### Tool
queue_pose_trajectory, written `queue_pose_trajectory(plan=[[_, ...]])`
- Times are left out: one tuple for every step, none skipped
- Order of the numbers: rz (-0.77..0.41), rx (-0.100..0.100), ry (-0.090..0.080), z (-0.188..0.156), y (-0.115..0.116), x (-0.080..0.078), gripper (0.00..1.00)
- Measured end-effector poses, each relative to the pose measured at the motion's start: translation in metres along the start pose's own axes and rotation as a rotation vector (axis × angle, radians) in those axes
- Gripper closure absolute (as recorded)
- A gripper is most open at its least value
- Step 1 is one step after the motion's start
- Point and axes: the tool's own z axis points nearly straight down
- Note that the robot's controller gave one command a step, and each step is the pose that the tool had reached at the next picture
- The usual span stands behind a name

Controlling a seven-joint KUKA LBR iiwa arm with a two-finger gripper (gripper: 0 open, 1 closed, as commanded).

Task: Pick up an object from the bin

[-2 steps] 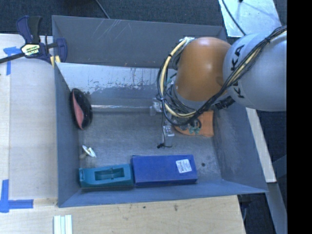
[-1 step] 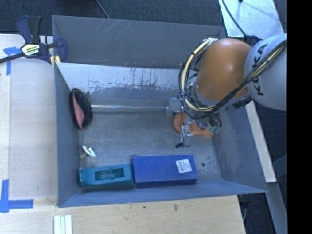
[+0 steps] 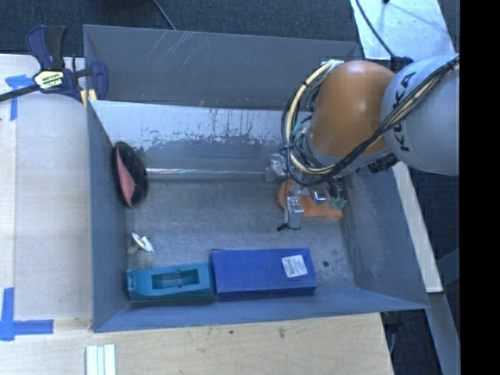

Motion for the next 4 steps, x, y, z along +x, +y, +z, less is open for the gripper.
queue_pose_trajectory(plan=[[0.014,-0.004,0.006,0.004,-0.028,0.006,0.0],[-0.097,-0.003,0.002,0.035,-0.076,-0.001,1.0],[-0.097,-0.003,0.002,0.035,-0.076,-0.001,1.0],[-0.111,-0.003,0.007,-0.053,-0.074,-0.006,0.0]])
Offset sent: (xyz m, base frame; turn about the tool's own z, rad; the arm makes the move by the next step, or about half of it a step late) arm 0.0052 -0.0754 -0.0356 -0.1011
